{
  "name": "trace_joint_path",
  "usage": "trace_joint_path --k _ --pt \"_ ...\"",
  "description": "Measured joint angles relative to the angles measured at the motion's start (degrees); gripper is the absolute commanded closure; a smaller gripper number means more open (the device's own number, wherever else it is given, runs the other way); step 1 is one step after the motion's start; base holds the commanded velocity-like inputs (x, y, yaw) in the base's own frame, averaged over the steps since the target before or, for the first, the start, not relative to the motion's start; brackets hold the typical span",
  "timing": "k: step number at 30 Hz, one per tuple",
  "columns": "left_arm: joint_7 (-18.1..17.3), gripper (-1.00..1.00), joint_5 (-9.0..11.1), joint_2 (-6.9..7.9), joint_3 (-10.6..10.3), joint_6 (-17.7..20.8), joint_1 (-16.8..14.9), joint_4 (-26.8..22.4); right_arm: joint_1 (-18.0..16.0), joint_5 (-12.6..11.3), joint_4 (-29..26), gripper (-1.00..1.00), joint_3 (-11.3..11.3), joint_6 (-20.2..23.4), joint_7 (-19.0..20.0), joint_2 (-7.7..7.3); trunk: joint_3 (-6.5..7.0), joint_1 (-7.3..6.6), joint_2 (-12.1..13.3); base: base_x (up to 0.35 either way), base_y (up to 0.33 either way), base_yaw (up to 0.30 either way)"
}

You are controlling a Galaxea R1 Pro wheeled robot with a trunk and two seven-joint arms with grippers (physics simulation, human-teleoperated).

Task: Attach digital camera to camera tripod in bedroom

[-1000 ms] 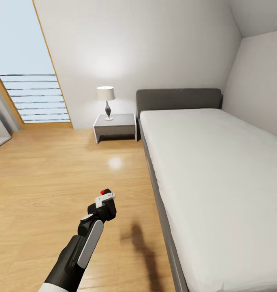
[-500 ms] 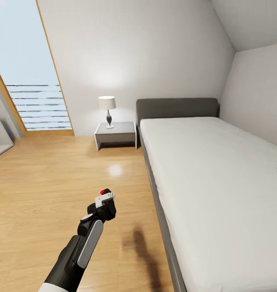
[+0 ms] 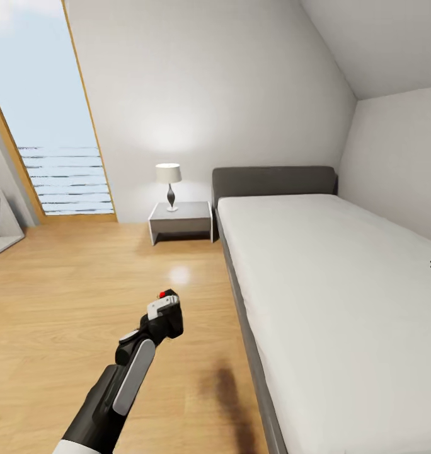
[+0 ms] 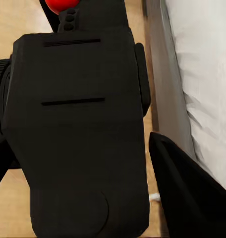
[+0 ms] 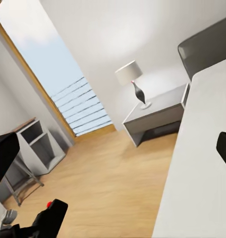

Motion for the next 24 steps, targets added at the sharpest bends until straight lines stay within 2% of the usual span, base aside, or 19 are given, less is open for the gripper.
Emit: trace_joint_path --k 3,5,6,10,11,13,14,16,19,20,24 --pt "-3.21 1.00 4.34 1.88 0.01 0.16 0.00 -0.24 0.00 0.00 -0.02 -1.00 0.00 0.00 0.00 0.00 0.66 -0.08 0.04 0.000 0.000 0.000" --pt "-5.90 1.00 7.78 3.85 0.01 0.30 0.00 -0.31 0.00 0.00 -0.01 -1.00 -0.03 0.00 0.01 0.00 1.11 -0.13 0.07 0.000 0.000 0.000" --pt "-9.03 1.00 11.58 6.14 0.11 0.60 -0.01 -0.27 0.00 0.01 0.00 -1.00 -0.05 0.00 0.03 0.00 1.33 -0.15 0.08 0.000 0.000 0.000" --pt "-16.65 1.00 20.78 11.76 0.07 1.10 -0.01 0.17 0.00 0.01 0.00 -1.00 -0.06 0.00 0.08 0.00 2.22 -0.26 0.13 0.000 0.000 0.000" --pt "-20.45 1.00 25.85 14.45 0.01 1.18 -0.02 0.60 0.00 0.00 -0.01 -1.00 -0.04 0.00 0.08 0.00 2.44 -0.29 0.14 0.000 0.000 0.000" --pt "-24.74 1.00 30.50 17.11 -0.03 1.27 -0.01 1.21 0.00 0.00 -0.02 -1.00 -0.02 0.00 0.09 0.00 2.88 -0.34 0.17 0.000 0.000 0.000" --pt "-29.11 1.00 34.25 19.25 -0.03 1.32 -0.02 1.85 0.00 0.00 -0.03 -1.00 -0.01 0.00 0.09 0.00 3.11 -0.36 0.18 0.000 0.000 0.000" --pt "-33.59 1.00 36.87 21.00 -0.11 1.35 0.00 2.48 0.00 0.00 -0.03 -1.00 -0.01 0.00 0.10 0.00 3.55 -0.41 0.21 0.000 0.000 0.000" --pt "-39.91 1.00 39.08 22.58 -0.18 1.36 0.00 3.24 0.00 0.00 -0.03 -1.00 -0.02 0.00 0.12 0.00 4.21 -0.49 0.25 0.000 0.000 0.000" --pt "-43.80 1.00 39.99 23.17 -0.20 1.40 0.00 3.67 0.00 0.01 -0.03 -1.00 -0.03 -0.01 0.14 0.01 4.40 -0.70 0.64 0.000 0.000 0.000" --pt "-50.56 1.00 40.51 23.85 -0.23 1.32 0.00 4.52 0.00 0.01 -0.03 -1.00 -0.03 -0.01 0.17 0.02 5.11 -1.58 2.25 0.000 0.000 0.000"
